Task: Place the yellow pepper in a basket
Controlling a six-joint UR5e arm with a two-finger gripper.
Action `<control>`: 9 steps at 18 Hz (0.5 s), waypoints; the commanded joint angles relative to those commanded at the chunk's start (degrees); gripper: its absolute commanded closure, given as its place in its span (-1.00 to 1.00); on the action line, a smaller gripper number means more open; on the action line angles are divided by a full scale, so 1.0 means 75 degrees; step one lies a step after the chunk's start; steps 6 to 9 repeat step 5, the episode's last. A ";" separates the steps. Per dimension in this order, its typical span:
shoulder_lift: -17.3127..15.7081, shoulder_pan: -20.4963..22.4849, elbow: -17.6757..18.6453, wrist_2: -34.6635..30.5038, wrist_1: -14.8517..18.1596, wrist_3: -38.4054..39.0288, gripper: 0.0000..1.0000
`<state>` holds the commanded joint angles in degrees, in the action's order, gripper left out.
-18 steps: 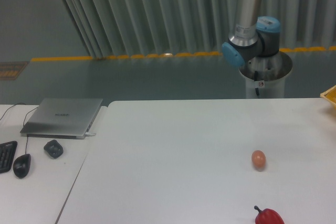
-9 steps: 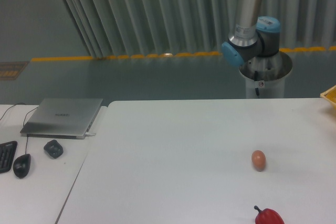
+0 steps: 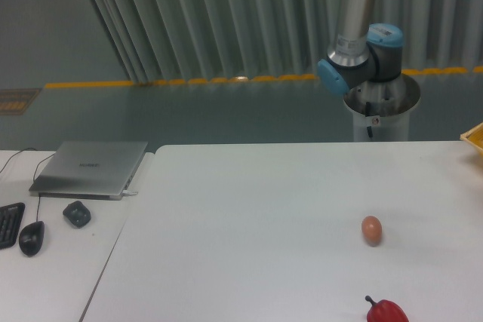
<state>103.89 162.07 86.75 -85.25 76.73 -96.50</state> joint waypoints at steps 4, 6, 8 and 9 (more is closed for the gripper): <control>-0.0012 0.0000 0.0024 -0.0058 0.0000 0.0000 -1.00; -0.0023 0.0000 0.0024 -0.0105 0.0000 0.0000 -1.00; -0.0023 0.0000 0.0024 -0.0105 0.0000 0.0000 -1.00; -0.0023 0.0000 0.0024 -0.0105 0.0000 0.0000 -1.00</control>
